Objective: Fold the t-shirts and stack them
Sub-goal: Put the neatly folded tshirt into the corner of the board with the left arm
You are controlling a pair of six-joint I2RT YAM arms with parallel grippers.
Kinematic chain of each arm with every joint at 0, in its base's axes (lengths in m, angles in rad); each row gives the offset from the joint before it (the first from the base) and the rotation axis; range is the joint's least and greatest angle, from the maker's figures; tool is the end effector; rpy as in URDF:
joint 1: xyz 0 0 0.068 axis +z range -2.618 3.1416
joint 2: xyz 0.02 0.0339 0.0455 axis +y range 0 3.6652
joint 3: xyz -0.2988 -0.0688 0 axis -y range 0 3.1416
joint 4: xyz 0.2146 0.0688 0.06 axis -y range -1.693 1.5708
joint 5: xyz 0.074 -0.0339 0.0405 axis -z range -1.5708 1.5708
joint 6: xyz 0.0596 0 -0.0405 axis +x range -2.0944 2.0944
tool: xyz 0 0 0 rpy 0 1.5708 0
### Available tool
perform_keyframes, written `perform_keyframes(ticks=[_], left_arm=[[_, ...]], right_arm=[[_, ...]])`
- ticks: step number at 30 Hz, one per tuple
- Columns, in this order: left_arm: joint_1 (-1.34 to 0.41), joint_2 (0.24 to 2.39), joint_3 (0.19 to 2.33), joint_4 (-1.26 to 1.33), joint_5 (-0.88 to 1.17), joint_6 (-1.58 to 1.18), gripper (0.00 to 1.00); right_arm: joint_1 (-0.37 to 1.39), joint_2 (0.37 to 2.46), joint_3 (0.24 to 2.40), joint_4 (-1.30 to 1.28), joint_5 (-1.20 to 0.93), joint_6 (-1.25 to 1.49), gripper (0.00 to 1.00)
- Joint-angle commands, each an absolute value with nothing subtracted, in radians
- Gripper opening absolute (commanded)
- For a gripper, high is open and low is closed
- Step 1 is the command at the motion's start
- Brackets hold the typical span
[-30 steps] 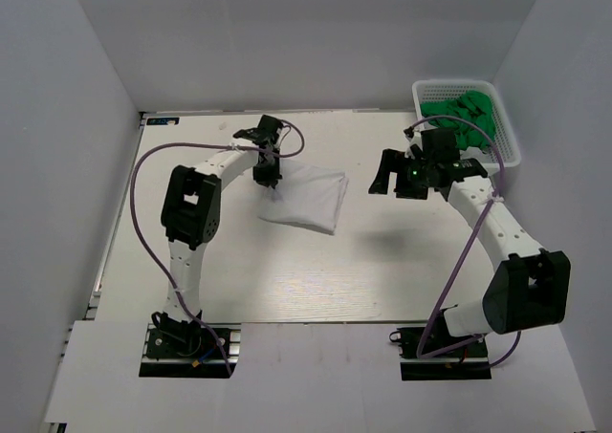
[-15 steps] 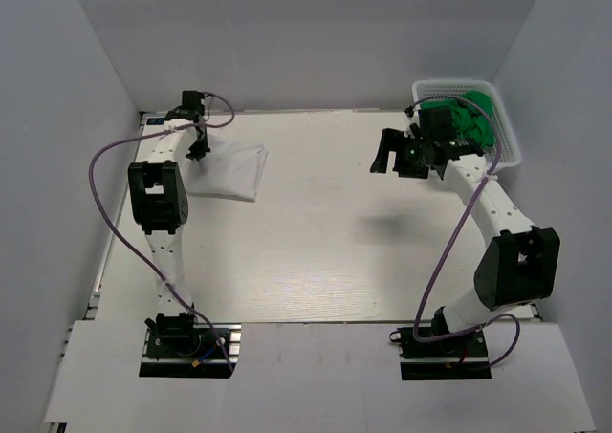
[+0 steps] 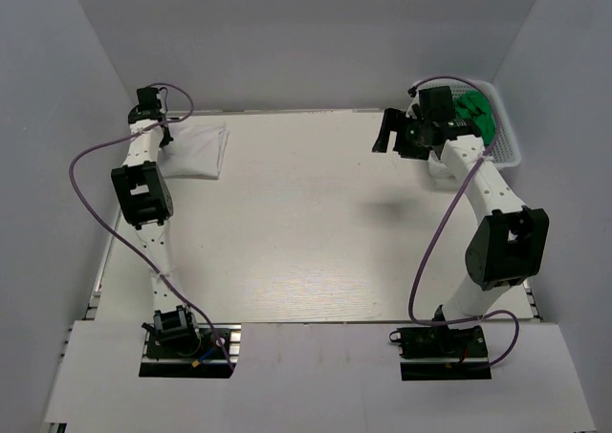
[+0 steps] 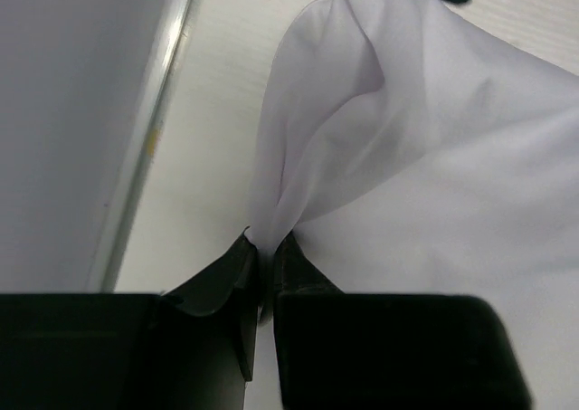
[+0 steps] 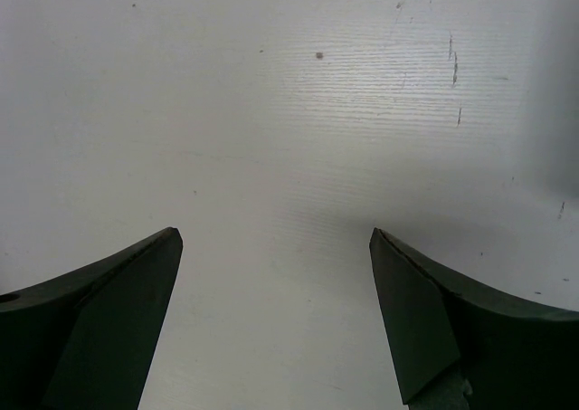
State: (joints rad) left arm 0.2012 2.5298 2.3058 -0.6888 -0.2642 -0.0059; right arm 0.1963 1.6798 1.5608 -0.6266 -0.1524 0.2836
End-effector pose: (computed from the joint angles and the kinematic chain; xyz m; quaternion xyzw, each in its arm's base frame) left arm 0.5530 0.1287 0.1919 -0.1393 0.9287 0.1553 0.3066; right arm 0.3615 0.0811 0.3545 0.0094 0.9139 0.1628 0.3718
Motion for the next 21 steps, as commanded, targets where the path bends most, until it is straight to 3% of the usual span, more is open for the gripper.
perform_keyframes(ticks=[1, 6, 12, 14, 15, 16, 20, 21], left_arm=[[0.235, 2.516, 2.355, -0.585, -0.227, 0.014, 0.01], [0.256, 2.565, 2.404, -0.525, -0.204, 0.034, 0.07], [0.256, 2.554, 2.352, -0.486, -0.247, 0.025, 0.25], [0.256, 2.545, 2.352, -0.495, -0.274, 0.005, 0.37], [0.256, 2.530, 2.341, -0.495, -0.275, 0.005, 0.56], [0.256, 2.502, 2.318, -0.485, -0.275, 0.005, 0.67], [0.256, 2.445, 2.338, -0.497, -0.323, -0.061, 0.77], [0.256, 2.430, 2.351, -0.521, -0.324, -0.083, 0.84]], right_arm=[[0.183, 1.695, 1.624, -0.621, -0.150, 0.299, 0.90], [0.170, 1.739, 1.669, -0.643, -0.170, 0.324, 0.90], [0.164, 1.767, 1.687, -0.640, -0.204, 0.353, 0.90], [0.164, 1.767, 1.683, -0.629, -0.218, 0.357, 0.90], [0.166, 1.767, 1.678, -0.626, -0.221, 0.359, 0.90], [0.164, 1.763, 1.677, -0.615, -0.227, 0.364, 0.90], [0.163, 1.750, 1.651, -0.611, -0.229, 0.357, 0.90], [0.164, 1.746, 1.644, -0.601, -0.226, 0.360, 0.90]])
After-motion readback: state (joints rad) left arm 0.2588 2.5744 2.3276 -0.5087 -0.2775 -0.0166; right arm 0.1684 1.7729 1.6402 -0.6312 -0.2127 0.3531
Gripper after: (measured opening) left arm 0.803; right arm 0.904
